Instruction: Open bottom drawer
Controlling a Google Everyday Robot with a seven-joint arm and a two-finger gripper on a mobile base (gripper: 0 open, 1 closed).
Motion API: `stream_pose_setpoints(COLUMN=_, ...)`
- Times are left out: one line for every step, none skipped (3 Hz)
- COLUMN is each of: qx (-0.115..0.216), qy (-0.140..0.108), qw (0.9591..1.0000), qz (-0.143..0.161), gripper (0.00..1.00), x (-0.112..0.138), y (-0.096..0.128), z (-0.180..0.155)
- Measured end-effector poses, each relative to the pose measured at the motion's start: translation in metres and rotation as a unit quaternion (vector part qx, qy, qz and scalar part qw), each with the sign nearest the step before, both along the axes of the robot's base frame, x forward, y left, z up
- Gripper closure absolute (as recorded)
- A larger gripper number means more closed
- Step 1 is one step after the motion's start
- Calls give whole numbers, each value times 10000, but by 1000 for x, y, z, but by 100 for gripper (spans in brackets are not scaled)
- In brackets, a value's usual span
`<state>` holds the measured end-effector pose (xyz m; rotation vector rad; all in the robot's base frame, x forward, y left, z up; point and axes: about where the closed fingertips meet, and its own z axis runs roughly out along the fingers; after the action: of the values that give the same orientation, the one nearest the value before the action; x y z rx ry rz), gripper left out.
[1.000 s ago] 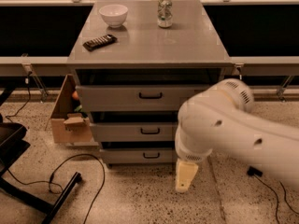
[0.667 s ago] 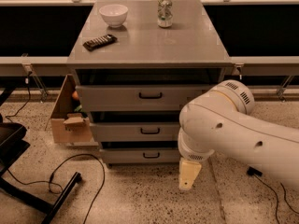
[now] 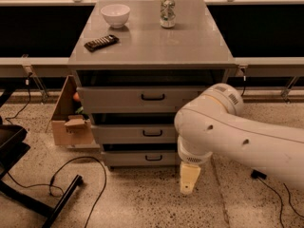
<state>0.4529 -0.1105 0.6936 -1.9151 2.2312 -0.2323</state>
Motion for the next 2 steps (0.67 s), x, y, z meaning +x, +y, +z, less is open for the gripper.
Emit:
stream_pose_setpoints(qx=-418, qy=350, qw=9985, qz=-63, gripper=0, x=10, y=-27, z=-77)
stream_pose_setpoints(qx=-536, qy=436, qw=9976, qz=39, gripper=0, x=21, y=-50, z=-136)
